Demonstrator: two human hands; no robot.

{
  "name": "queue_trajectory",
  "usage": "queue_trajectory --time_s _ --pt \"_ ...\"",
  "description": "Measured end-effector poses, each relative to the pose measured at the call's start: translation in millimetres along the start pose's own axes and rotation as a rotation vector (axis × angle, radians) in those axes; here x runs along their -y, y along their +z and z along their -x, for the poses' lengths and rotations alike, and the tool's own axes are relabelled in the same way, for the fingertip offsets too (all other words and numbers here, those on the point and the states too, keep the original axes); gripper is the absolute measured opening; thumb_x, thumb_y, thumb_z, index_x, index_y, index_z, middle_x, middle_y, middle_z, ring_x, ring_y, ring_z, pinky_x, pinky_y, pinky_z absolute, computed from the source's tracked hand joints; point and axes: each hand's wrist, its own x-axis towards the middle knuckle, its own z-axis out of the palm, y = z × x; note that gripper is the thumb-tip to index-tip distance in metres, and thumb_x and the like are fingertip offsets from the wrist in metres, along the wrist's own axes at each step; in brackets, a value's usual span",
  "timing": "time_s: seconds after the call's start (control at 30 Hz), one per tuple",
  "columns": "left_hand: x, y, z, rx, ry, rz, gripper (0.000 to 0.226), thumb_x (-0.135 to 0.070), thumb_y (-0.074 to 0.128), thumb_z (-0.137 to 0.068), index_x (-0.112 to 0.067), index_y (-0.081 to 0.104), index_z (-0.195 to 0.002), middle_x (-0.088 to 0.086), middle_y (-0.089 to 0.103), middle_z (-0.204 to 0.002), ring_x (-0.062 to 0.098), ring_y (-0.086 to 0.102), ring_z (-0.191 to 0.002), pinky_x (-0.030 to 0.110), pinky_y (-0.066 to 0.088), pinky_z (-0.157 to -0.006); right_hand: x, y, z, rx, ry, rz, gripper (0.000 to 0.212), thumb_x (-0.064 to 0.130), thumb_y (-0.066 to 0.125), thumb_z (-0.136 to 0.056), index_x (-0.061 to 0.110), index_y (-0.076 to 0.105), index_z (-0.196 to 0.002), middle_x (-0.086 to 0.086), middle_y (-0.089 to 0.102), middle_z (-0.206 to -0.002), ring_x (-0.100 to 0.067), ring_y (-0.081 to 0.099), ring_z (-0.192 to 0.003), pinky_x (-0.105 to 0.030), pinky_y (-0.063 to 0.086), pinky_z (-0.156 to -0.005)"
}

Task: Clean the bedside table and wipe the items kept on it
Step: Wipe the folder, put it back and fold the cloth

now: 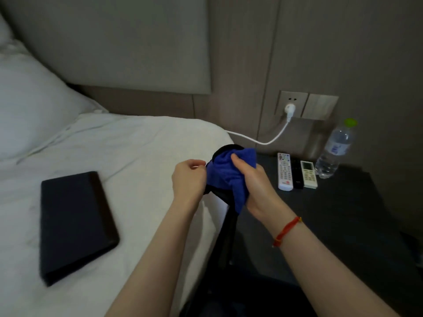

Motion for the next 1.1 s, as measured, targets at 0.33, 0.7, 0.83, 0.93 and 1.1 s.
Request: queue_trajectory --time_s 0.33,0.7,0.83,0.93,1.1 --pt "34.5 -115.1 -4.3 -0.314 -0.133 -0.428 0.035 -0.011 0.05 -0.085 -0.004 0.058 -0.119 0.017 0.058 -0.123 0.034 0.054 -0.111 0.033 0.043 -0.084 -38.1 93.4 15.9 0.154 0.077 0.058 0.014 0.022 0.054 -0.092 0.011 0.062 -0.091 -0.008 0.068 -0.086 -0.018 0.065 -0.079 -0.03 0.053 -0.074" --pt "75.0 -179.3 -4.1 -0.452 -0.594 -0.677 0.105 -0.04 0.073 -0.076 0.015 0.013 -0.14 0.029 0.016 -0.148 0.041 0.017 -0.136 0.047 0.024 -0.113 -55.8 119.5 22.3 0.232 0.099 0.117 0.02 0.023 0.054 -0.092 0.007 0.061 -0.101 -0.01 0.067 -0.091 -0.021 0.064 -0.087 -0.035 0.051 -0.084" --pt "74.8 -177.3 -8.0 -0.508 -0.575 -0.593 0.102 -0.031 0.082 -0.068 0.014 0.02 -0.135 0.034 0.023 -0.144 0.044 0.022 -0.135 0.046 0.024 -0.112 -57.3 118.5 23.2 0.251 0.096 0.106 0.016 0.023 0.053 -0.092 0.011 0.062 -0.096 -0.008 0.068 -0.089 -0.019 0.065 -0.084 -0.033 0.051 -0.083" --pt "72.8 -175.3 -8.5 -0.529 -0.551 -0.582 0.094 -0.026 0.083 -0.066 0.01 0.025 -0.131 0.036 0.031 -0.139 0.046 0.031 -0.131 0.048 0.024 -0.111 -57.4 117.4 23.3 0.262 0.103 0.094 0.017 0.024 0.053 -0.092 0.012 0.063 -0.097 -0.007 0.068 -0.09 -0.018 0.065 -0.084 -0.032 0.052 -0.08" --pt "67.1 -186.5 -14.6 -0.564 -0.522 -0.411 0.068 -0.011 0.071 -0.079 0.005 0.027 -0.129 0.028 0.041 -0.133 0.044 0.043 -0.122 0.049 0.033 -0.101 -52.3 116.2 20.3 0.24 0.101 0.031 0.017 0.025 0.055 -0.091 0.012 0.063 -0.098 -0.006 0.07 -0.089 -0.018 0.067 -0.083 -0.031 0.054 -0.078"
